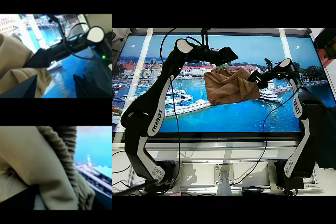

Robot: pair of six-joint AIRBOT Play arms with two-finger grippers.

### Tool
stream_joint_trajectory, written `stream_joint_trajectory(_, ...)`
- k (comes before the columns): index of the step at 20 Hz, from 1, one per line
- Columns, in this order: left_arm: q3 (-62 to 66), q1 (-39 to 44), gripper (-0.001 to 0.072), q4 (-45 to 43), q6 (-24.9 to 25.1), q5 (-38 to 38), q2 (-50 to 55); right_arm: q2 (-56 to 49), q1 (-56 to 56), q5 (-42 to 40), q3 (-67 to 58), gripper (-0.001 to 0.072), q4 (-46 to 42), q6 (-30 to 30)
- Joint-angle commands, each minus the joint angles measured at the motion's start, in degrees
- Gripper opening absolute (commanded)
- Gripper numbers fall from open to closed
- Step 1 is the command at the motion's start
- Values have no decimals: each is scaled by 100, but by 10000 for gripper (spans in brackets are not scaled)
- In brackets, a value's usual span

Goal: Fold the clothes and pants, and hang the long-sleeved shirts on hangers.

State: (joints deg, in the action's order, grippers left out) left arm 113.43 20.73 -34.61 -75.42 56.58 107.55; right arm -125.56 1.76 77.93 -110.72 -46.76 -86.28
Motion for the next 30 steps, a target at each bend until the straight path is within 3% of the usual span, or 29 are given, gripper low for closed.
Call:
stream_joint_trajectory(1, 0, 0, 481, 0, 0, 28, -2, -201, -334, 11, 13, 675, 293, -203)
stream_joint_trajectory(3, 0, 0, 481, 0, 0, 28, -2, -208, -538, -28, 11, 655, 557, 105)
stream_joint_trajectory(4, 0, -2, 482, 0, 0, 28, -2, -208, -627, -63, 11, 565, 699, 315)
stream_joint_trajectory(5, 0, -11, 482, 0, 0, 28, -2, -205, -719, -144, 9, 367, 817, 546)
stream_joint_trajectory(6, -2, -17, 482, -2, 2, 28, -2, -199, -802, -262, 0, 107, 881, 699)
stream_joint_trajectory(7, 0, -35, 482, -2, 2, 26, -2, -188, -852, -402, 0, 35, 938, 809)
stream_joint_trajectory(8, 0, -61, 471, 0, 0, 28, -2, -166, -885, -538, 0, 35, 1003, 988)
stream_joint_trajectory(10, 0, -162, 172, 70, 0, 76, -9, -66, -861, -553, 0, 34, 1349, 1353)
stream_joint_trajectory(11, 0, -227, 109, 186, 0, 144, -13, 31, -809, -503, 0, 34, 1587, 1504)
stream_joint_trajectory(15, 0, -551, 108, 868, 0, 483, -15, 656, -376, -188, 0, 33, 2979, 2330)
stream_joint_trajectory(18, 0, -787, 108, 1390, 4, 778, -15, 1257, 160, 39, 0, 34, 3963, 2608)
stream_joint_trajectory(20, 0, -898, 109, 1690, 129, 828, -24, 1633, 549, 186, 2, 34, 4212, 2605)
stream_joint_trajectory(23, 0, -942, 97, 2157, 986, 815, -188, 2157, 1185, 380, 7, 34, 4201, 2594)
stream_joint_trajectory(24, 0, -942, 15, 2153, 1228, 820, -289, 2310, 1399, 356, 7, 34, 4203, 2577)
stream_joint_trajectory(25, 0, -940, 17, 2133, 1362, 822, -389, 2455, 1646, 262, 7, 34, 4203, 2446)
stream_joint_trajectory(30, 0, -927, 18, 2140, 1565, 1095, -946, 3093, 3034, -546, 7, 34, 4107, 1716)
